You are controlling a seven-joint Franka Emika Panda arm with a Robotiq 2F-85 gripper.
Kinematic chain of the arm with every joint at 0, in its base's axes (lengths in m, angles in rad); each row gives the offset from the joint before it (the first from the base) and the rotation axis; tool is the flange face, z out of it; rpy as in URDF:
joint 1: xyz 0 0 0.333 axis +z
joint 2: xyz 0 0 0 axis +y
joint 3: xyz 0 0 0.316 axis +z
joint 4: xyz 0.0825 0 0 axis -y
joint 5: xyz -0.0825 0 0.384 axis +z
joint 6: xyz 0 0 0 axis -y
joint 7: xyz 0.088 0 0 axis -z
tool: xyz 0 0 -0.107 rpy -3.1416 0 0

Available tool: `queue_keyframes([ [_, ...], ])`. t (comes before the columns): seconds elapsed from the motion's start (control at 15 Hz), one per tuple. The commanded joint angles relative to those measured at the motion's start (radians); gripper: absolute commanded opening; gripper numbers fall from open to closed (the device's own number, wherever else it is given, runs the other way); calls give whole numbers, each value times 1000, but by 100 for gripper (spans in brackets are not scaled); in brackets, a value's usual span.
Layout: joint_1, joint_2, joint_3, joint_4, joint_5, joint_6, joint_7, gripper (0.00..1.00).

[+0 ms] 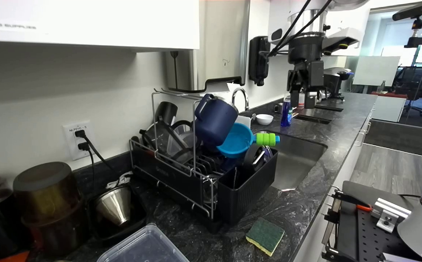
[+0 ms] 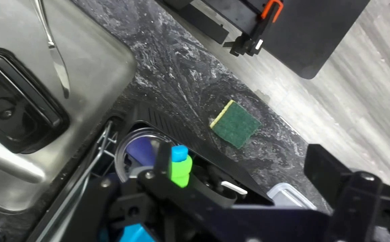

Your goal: Pick up the blue cup from the dish rack and put it in the sink.

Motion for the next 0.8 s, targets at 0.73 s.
queue_keyframes([
  [0.73,53,179,-21,14,359,308,-418,100],
])
